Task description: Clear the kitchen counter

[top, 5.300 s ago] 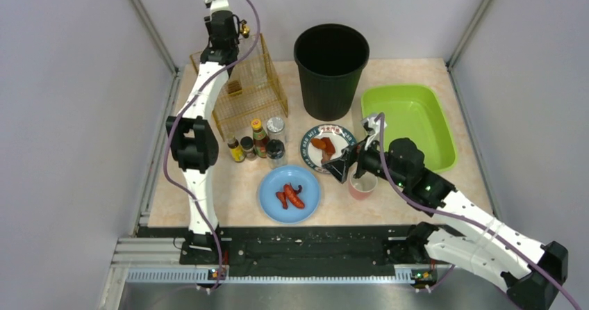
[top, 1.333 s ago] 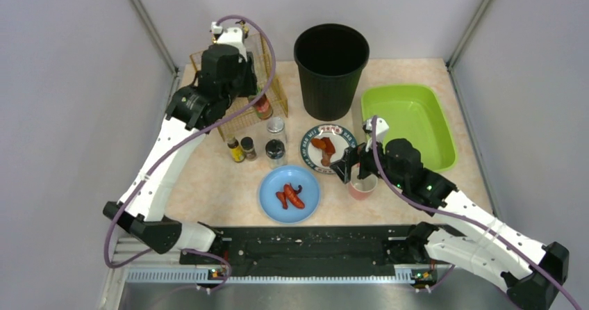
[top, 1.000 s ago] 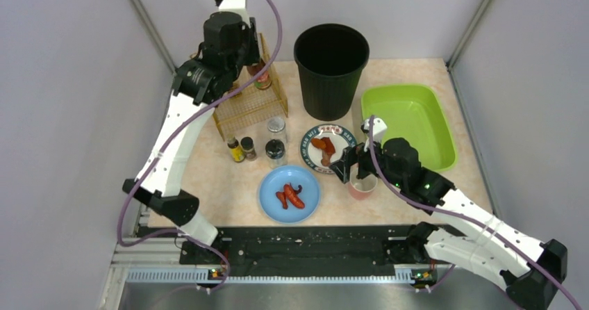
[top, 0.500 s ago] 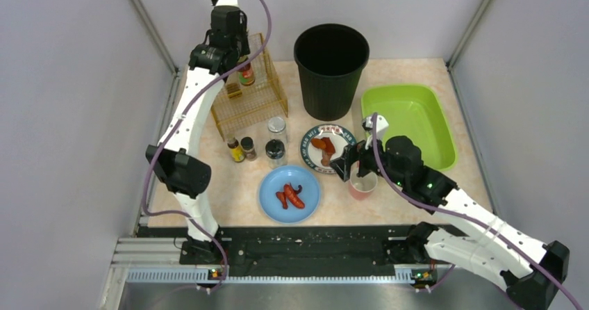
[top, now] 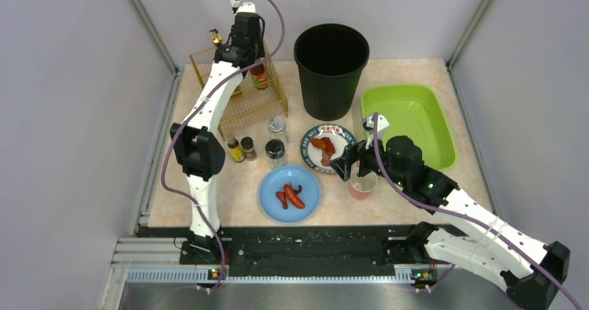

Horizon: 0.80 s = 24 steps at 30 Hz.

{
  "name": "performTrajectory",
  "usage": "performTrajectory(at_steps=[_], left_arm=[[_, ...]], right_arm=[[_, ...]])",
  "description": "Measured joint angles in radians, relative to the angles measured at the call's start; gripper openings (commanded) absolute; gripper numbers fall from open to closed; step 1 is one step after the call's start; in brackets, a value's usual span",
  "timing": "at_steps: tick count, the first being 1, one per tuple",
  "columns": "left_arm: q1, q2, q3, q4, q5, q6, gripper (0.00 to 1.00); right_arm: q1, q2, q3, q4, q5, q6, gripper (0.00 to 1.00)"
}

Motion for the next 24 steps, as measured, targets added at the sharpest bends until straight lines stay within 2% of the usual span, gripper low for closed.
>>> performTrajectory(at_steps=[13, 16, 18, 20, 24], left_arm=[[-0.011, 0.022, -0.092, 0.048, 0.037, -0.042, 0.0], [-0.014, 0.027, -0.118, 0.055, 0.05, -0.043, 0.05], [-0.015, 0.036, -0.129, 0.061, 0.054, -0.043, 0.13], [-0.016, 0.037, -0.136, 0.078, 0.053, -0.041, 0.3], [-0.016, 0.035, -0.157, 0.122, 0.058, -0.033, 0.56]], right_arm=[[0.0, 0.003, -0.001, 0.001, 0.0, 0.0, 0.96], [0.0, 0.005, -0.002, 0.002, 0.0, 0.0, 0.96], [0.0, 0.01, -0.002, 0.003, 0.0, 0.0, 0.96], [0.0, 0.014, -0.002, 0.003, 0.0, 0.0, 0.96], [0.0, 0.014, -0.002, 0.003, 0.0, 0.0, 0.96]])
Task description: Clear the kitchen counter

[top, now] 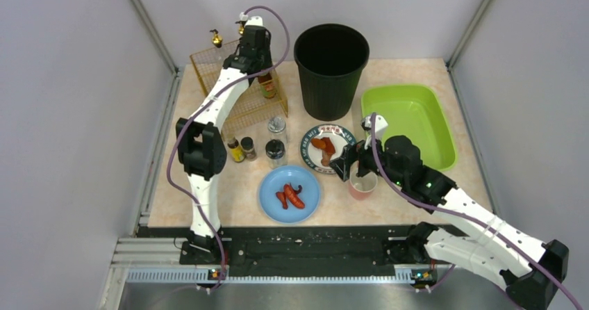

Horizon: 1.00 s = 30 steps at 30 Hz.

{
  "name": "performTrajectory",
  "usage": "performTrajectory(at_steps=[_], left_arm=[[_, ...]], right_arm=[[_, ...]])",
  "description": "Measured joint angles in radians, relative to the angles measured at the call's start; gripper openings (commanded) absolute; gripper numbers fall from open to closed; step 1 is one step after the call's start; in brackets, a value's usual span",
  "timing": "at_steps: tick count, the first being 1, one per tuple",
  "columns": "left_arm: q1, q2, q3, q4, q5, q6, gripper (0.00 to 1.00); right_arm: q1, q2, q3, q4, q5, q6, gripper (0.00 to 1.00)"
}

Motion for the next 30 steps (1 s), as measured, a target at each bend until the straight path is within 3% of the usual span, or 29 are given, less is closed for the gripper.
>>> performTrajectory(at_steps=[5, 7, 8, 22, 30], left_arm=[[0.0, -0.014, -0.036, 0.022, 0.025, 0.018, 0.73], [0.0, -0.027, -0.049, 0.022, 0.04, 0.022, 0.95], [0.0, -0.036, -0.056, 0.021, 0.049, 0.027, 0.99], [-0.052, -0.289, -0.09, -0.096, 0.107, 0.08, 0.99], [-0.145, -0.443, -0.312, -0.132, 0.115, 0.087, 0.99]], right_arm=[[0.0, -0.001, 0.0, 0.0, 0.0, 0.0, 0.96], [0.0, -0.001, 0.0, 0.0, 0.0, 0.0, 0.96], [0.0, -0.001, 0.0, 0.0, 0.0, 0.0, 0.96], [0.0, -0.027, 0.0, 0.0, 0.001, 0.0, 0.97], [0.0, -0.043, -0.016, -0.006, 0.002, 0.001, 0.97]])
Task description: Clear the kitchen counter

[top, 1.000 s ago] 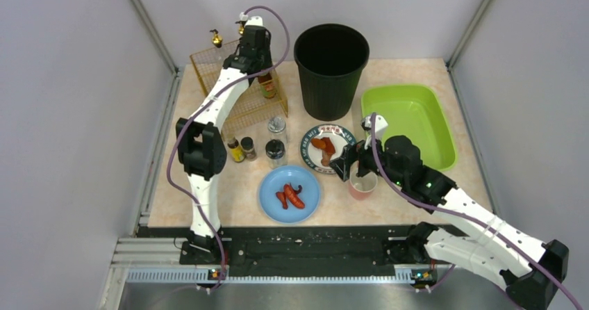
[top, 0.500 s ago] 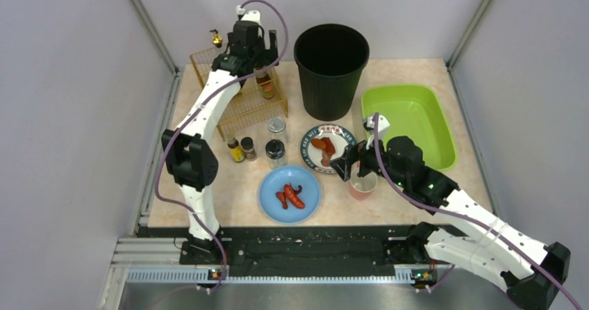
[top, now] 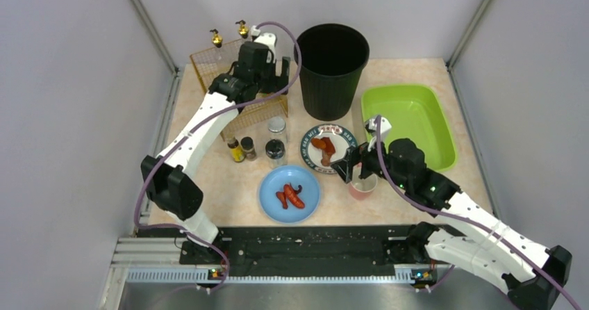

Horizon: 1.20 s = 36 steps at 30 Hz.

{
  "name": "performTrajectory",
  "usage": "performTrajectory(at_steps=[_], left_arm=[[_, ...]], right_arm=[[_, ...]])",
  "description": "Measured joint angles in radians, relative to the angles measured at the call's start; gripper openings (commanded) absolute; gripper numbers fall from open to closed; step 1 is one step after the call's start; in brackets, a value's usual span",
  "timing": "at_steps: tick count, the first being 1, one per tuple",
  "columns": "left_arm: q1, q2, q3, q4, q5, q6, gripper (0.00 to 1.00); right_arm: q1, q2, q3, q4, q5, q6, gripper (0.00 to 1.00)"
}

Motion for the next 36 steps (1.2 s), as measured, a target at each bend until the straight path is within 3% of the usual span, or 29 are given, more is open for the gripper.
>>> performTrajectory(at_steps=[7, 15, 36], left_arm=[[-0.008, -0.026, -0.19, -0.007, 0.029, -0.016, 0.98], [-0.026, -0.032, -0.291, -0.004, 0.045, -0.022, 0.95], [-0.061, -0.03, -0.319, -0.051, 0.099, -0.029, 0.93]], right_arm=[[0.0, -0.005, -0.004, -0.01, 0.001, 0.0, 0.97], [0.0, -0.005, -0.005, -0.01, 0.001, 0.002, 0.97], [0.0, 0.013, -0.011, -0.009, 0.0, 0.002, 0.97]])
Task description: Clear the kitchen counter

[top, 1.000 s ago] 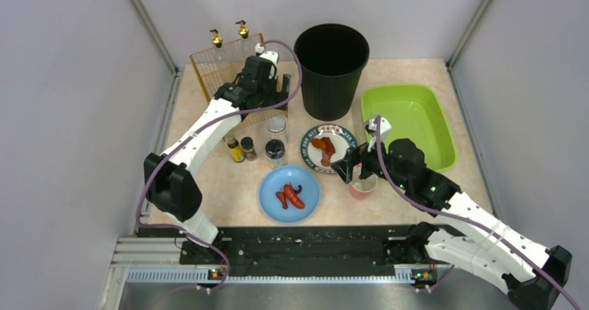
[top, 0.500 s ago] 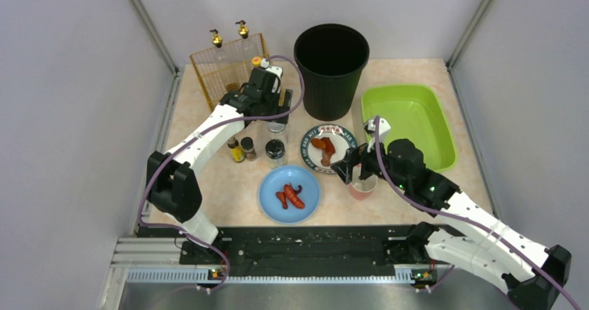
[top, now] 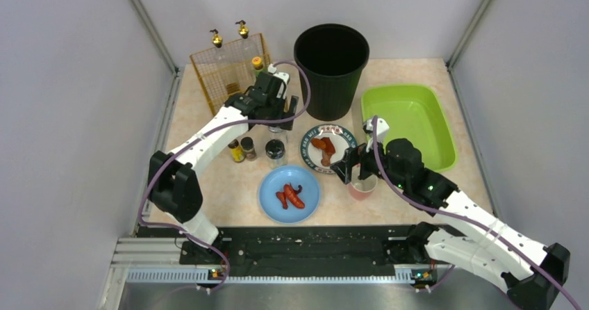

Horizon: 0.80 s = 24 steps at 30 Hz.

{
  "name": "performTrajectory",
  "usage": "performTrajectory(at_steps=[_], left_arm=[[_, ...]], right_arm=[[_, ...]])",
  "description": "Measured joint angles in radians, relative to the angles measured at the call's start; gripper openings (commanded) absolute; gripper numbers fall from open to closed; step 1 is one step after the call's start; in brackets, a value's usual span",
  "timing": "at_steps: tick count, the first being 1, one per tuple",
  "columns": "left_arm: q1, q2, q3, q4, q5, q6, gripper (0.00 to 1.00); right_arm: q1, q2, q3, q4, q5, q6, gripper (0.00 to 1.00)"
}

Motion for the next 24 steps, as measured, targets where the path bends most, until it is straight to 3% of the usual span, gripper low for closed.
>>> performTrajectory(at_steps=[9, 13, 20, 22, 24], left_arm=[[-0.022, 0.018, -0.019, -0.023, -0.006, 0.0, 0.93], [-0.023, 0.029, -0.025, -0.023, -0.009, 0.0, 0.86], [-0.022, 0.051, -0.032, -0.024, -0.017, -0.004, 0.66], [-0.022, 0.052, -0.032, -0.024, -0.027, -0.005, 0.55], [-0.023, 0.052, -0.032, -0.026, -0.031, -0.011, 0.35]], right_arm=[[0.0, 0.0, -0.008, 0.009, 0.0, 0.002, 0.97], [0.0, 0.005, -0.013, 0.02, -0.001, 0.004, 0.97], [0.0, 0.005, -0.013, 0.024, -0.001, 0.009, 0.97], [0.0, 0.005, -0.015, 0.024, -0.001, 0.009, 0.97], [0.0, 0.005, -0.022, 0.029, -0.001, 0.009, 0.97]])
